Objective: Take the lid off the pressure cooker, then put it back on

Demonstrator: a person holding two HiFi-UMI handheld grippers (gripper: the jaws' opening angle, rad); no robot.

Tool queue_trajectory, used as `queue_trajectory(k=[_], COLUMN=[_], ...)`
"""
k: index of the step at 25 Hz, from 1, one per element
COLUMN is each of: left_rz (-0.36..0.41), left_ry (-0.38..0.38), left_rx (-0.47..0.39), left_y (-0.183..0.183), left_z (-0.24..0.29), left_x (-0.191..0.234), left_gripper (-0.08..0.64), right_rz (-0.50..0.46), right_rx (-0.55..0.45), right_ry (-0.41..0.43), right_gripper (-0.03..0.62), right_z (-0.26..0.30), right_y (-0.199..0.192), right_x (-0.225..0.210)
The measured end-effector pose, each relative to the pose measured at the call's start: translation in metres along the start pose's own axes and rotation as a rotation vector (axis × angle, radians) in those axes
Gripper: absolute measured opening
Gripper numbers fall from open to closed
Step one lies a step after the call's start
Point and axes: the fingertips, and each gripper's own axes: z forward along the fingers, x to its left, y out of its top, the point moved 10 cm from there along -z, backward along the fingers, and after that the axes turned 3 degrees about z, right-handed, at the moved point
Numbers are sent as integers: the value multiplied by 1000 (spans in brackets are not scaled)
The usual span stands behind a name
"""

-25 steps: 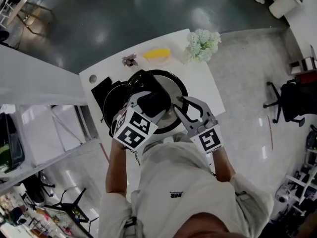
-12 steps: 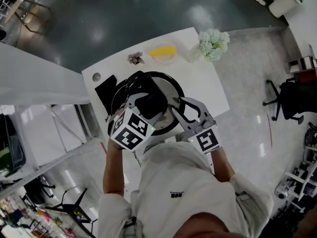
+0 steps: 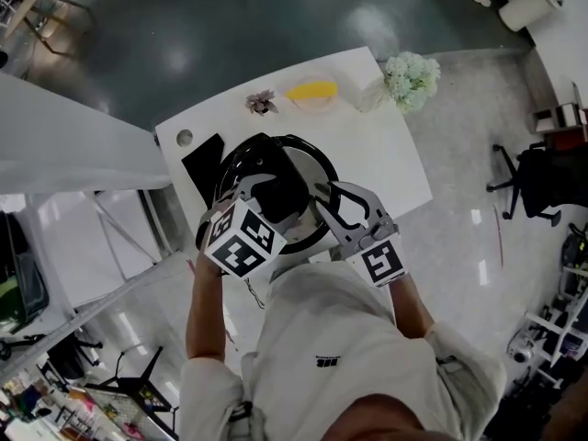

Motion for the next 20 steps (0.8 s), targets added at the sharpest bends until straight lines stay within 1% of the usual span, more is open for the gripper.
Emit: queue_trajectory(k=[6, 10, 14, 20], left_rz=[21, 43, 45, 42], left_ry=[-34, -41, -43, -65], left_rx=[22, 47, 67, 57], left_y=[-9, -13, -18, -25], left_z=[-3, -2, 1, 4], left_x=[4, 4, 8, 12], left_gripper=[288, 288, 288, 288], right_rz=[6, 15, 23, 25], right_rx=[9, 16, 15, 18], right_ry=[-10, -11, -9, -7], right_gripper=[127, 127, 127, 127], right_z=[8, 11, 14, 17], right_y=[1, 1, -1, 0], right_x=[7, 9, 10, 9])
